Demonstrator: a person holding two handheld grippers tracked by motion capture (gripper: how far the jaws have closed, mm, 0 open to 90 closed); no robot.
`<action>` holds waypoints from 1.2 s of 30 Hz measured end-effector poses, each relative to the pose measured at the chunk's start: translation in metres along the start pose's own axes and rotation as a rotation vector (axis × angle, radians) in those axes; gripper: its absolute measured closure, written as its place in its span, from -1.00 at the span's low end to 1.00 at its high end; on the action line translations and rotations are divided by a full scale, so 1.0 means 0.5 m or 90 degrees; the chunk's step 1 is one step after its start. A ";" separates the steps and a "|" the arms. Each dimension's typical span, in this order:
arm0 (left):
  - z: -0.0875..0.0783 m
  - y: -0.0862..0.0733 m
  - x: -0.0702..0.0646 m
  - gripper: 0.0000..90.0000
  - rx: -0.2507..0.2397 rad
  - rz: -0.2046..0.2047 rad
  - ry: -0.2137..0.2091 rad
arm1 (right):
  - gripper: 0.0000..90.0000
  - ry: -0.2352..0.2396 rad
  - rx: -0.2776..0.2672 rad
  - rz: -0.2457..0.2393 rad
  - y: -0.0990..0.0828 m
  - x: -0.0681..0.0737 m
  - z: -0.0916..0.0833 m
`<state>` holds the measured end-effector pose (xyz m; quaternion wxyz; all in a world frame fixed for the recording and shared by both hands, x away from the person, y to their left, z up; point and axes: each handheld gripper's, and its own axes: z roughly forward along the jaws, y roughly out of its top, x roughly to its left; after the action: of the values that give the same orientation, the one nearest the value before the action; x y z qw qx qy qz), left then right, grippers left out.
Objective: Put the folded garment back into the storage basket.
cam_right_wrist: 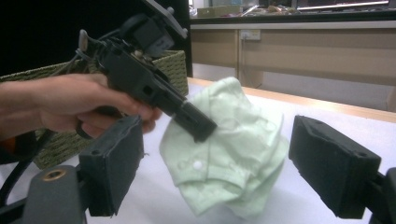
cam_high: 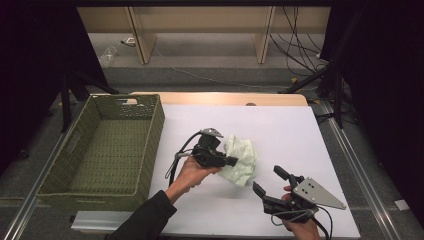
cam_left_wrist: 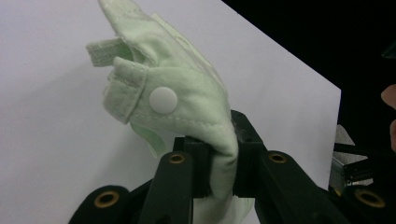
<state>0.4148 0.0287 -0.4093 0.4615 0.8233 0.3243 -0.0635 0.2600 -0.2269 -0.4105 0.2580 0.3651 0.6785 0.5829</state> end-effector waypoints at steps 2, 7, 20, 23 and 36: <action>-0.009 0.001 0.005 0.76 -0.003 -0.011 -0.008 | -0.58 0.000 -0.001 0.002 0.000 0.000 0.000; -0.033 0.007 0.010 0.76 -0.020 -0.023 -0.018 | -0.58 0.001 -0.001 0.002 0.000 0.000 0.000; -0.104 0.015 0.009 0.76 -0.060 -0.022 -0.019 | -0.58 -0.001 -0.002 0.002 -0.001 -0.002 0.000; -0.120 0.014 0.009 0.76 -0.068 -0.023 -0.021 | -0.58 -0.001 0.000 0.001 0.000 -0.002 0.000; -0.164 0.006 0.005 0.76 -0.088 -0.022 -0.020 | -0.58 -0.001 0.001 0.000 0.000 -0.002 0.000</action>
<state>0.4028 0.0946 -0.3618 0.5211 0.7826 0.3350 -0.0622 0.2605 -0.2277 -0.4107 0.2587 0.3656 0.6786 0.5822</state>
